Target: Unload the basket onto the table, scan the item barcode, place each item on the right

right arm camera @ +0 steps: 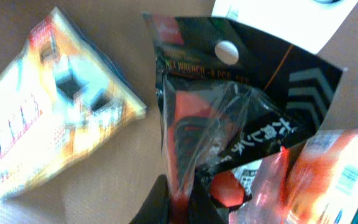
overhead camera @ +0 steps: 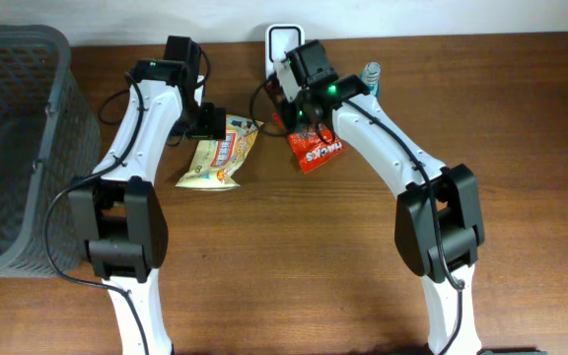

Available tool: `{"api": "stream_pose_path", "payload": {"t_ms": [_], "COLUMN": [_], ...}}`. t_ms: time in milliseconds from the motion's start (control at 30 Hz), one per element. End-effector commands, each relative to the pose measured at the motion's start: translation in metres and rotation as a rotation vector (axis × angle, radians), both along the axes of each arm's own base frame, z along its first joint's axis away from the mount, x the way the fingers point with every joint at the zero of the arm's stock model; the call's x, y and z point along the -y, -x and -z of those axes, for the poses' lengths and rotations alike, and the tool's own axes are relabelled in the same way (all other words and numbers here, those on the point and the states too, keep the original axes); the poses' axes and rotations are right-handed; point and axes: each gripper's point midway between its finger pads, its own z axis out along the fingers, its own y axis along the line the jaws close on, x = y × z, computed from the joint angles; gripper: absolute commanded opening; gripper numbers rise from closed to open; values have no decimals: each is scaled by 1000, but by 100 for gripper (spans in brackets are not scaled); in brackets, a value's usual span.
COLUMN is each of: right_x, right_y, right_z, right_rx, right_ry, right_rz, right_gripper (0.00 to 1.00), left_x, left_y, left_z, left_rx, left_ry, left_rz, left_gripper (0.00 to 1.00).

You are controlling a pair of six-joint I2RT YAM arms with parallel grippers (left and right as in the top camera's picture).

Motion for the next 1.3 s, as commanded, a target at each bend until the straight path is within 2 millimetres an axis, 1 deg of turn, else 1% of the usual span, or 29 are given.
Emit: {"api": "stream_pose_path", "payload": {"t_ms": [0,33,100,167,200,233,333,400,467,533,600,667,767,833,933,1033,1167,1267], "right_x": [-3,-7,-13,-17,-16,-13,-7,-8,-13,-13,-8,2,23,33,32,30,23,19], "right_y": [-30,-40,-53,-65,-70,-80,-94,-105,-116,-123,-129,-134,-142,-146,-146,-146,-143,-141], "right_z": [-34,-42,-54,-60,-60,-56,-46,-41,-44,-53,-61,-63,-60,-57,-52,-47,-30,-26], "right_rx": [122,175,248,307,330,367,398,438,499,545,554,537,502,482,443,433,404,387], "right_ry": [-89,-114,-150,-173,-172,-158,-158,-181,-217,-260,-322,-381,-448,-480,-528,-526,-510,-514], "right_rz": [63,63,62,66,79,109,182,209,215,238,285,348,440,471,474,471,467,450], "right_gripper": [4,4,4,4,4,4,4,4,4,4,4,4,4,4,4,4,4,4], "left_x": [-3,-3,-3,-3,-3,-3,-3,-3,-3,-3,-3,-3,-3,-3,-3,-3,-3,-3], "left_y": [-4,-4,-4,-4,-4,-4,-4,-4,-4,-4,-4,-4,-4,-4,-4,-4,-4,-4], "left_z": [-3,-3,-3,-3,-3,-3,-3,-3,-3,-3,-3,-3,-3,-3,-3,-3,-3,-3], "left_rx": [11,11,11,11,11,11,11,11,11,11,11,11,11,11,11,11,11,11], "left_ry": [-7,-7,-7,-7,-7,-7,-7,-7,-7,-7,-7,-7,-7,-7,-7,-7,-7,-7], "left_rz": [0,0,0,0,0,0,0,0,0,0,0,0,0,0,0,0,0,0], "left_gripper": [99,99,99,99,99,99,99,99,99,99,99,99,99,99,99,99,99,99]}}
